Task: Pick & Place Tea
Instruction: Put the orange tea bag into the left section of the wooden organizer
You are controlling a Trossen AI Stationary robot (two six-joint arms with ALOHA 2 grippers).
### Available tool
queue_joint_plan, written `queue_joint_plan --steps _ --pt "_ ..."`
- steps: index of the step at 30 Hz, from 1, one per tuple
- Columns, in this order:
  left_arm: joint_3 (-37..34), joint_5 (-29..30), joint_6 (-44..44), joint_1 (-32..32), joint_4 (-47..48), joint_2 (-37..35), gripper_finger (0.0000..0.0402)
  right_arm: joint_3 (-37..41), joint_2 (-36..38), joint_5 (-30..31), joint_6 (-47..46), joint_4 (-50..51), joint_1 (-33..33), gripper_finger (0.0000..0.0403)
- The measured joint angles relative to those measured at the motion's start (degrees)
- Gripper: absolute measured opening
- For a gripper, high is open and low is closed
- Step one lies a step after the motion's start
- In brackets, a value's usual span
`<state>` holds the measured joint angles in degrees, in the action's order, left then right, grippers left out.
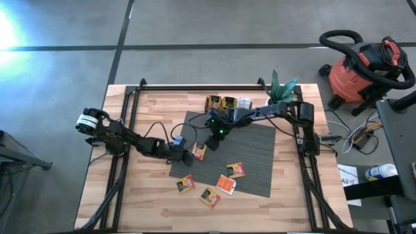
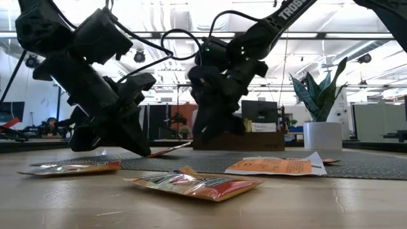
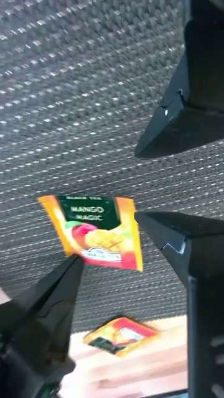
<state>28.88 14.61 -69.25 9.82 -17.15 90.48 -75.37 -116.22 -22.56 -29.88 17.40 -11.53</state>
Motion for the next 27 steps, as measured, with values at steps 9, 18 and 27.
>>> queue_joint_plan --steps 9,18,27 --pt "0.00 0.46 0.56 -0.02 0.03 0.04 0.0000 -1.47 -3.29 -3.32 -3.41 -2.95 -0.11 0.0160" --pt "-0.04 1.43 0.63 -0.28 0.07 0.09 0.0000 -4.00 -5.72 -4.55 -4.15 -4.43 -0.11 0.0160" --pt "-0.04 1.89 0.66 -0.28 0.07 0.09 0.0000 -3.97 -5.49 -4.92 -5.73 -7.07 -0.11 0.0159"
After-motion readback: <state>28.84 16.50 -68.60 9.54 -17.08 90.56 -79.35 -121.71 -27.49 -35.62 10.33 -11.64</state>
